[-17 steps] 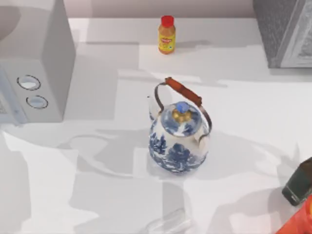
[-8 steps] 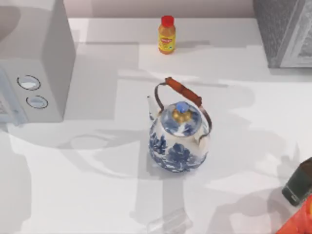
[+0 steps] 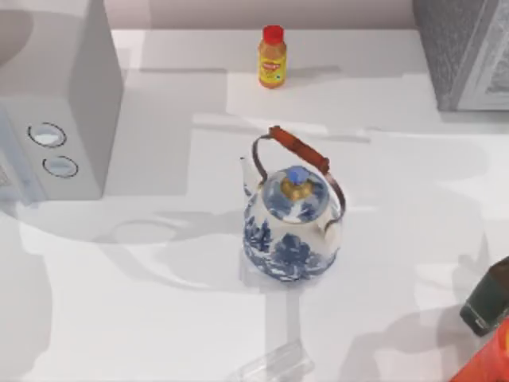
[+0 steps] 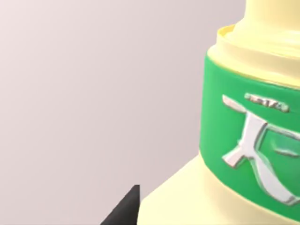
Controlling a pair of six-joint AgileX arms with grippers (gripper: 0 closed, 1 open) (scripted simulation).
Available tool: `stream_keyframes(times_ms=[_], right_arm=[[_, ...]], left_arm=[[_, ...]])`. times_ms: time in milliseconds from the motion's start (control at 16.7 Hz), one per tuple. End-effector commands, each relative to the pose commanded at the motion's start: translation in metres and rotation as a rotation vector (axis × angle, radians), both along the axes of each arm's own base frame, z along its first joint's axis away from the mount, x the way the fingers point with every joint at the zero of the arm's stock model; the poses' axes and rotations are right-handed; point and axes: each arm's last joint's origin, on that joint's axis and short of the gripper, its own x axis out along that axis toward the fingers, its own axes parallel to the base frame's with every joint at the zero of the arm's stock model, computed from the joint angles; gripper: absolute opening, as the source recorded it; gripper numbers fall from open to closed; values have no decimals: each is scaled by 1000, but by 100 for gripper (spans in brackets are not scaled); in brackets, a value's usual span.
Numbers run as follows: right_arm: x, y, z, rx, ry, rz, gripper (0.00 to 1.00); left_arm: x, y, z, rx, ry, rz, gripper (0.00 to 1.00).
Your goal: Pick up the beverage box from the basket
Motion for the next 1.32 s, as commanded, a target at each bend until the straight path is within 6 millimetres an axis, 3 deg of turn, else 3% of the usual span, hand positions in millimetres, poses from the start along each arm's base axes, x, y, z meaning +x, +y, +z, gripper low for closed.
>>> stream_keyframes(times_ms=[480,660,840,1080,1320], right_arm=[[0,0,0,0,0,0,100],[0,0,0,0,0,0,100],[0,0,0,0,0,0,100],[0,0,0,0,0,0,100],[0,0,0,0,0,0,100]], left_arm=[[-10,-7,-5,-8,14,4,0],[-37,-28,-11,-12,15,4,0],[-79,-54,-27,-10,5,4,0],[-144,-88,-78,-10,6,5,0],[-197,-109,-158,-11,15,6,0]])
